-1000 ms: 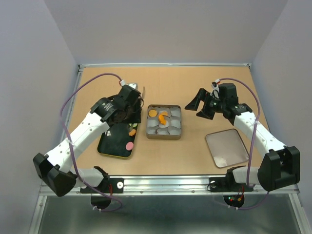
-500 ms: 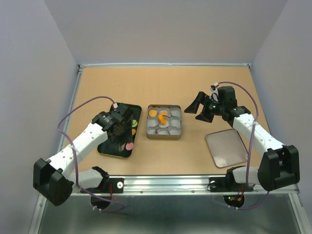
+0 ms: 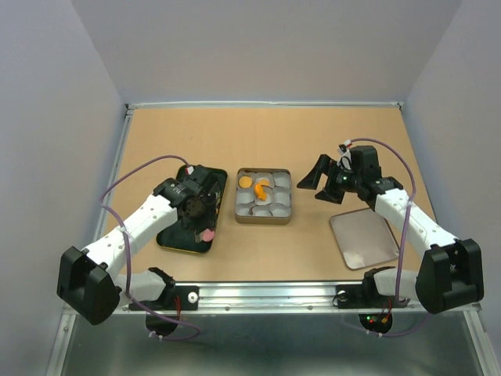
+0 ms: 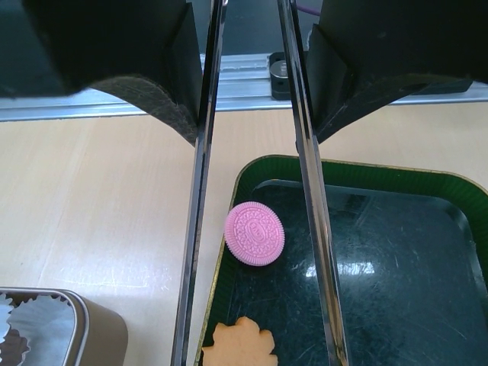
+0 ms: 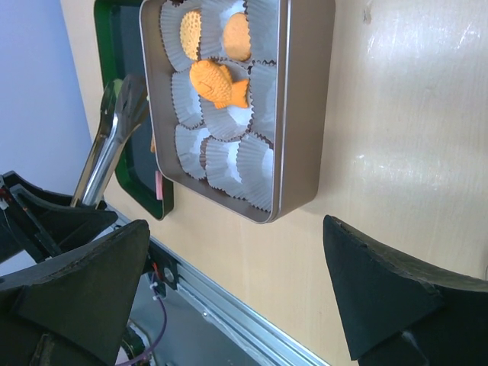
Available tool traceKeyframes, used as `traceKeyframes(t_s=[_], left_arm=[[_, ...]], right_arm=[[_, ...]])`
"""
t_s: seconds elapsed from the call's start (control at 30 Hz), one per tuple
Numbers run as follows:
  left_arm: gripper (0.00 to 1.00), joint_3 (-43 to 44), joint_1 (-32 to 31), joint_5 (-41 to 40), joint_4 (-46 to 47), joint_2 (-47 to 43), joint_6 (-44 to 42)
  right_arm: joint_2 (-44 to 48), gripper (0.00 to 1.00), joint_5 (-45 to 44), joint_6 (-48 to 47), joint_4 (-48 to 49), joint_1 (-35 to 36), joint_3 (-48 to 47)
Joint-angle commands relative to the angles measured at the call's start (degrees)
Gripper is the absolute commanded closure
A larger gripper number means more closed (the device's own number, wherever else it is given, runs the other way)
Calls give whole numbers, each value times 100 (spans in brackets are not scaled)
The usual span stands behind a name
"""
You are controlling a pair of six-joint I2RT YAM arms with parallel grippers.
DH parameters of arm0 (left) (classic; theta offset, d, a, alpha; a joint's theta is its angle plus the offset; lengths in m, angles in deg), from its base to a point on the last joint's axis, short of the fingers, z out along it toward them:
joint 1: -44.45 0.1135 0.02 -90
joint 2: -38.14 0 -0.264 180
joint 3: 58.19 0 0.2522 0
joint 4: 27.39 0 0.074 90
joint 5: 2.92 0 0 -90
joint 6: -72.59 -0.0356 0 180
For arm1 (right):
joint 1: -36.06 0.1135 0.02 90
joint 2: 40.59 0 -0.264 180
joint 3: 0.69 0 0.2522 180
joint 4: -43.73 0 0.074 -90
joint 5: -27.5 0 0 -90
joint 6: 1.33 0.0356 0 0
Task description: Pack the cookies
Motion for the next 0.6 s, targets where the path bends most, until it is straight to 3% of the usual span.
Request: traceKeyframes(t_s=[0.0,0.4,0.57], left_arm=[[42,81,3,82,46,70,-121],[42,-218,-287,-49,37,403,-43],[48,-201,-314,-181,37,483,19]], right_arm=[[139,0,48,-73,209,-1,50],[51,0,39,-108,217,-1,59],[78,0,22,-108,217,-1,77]])
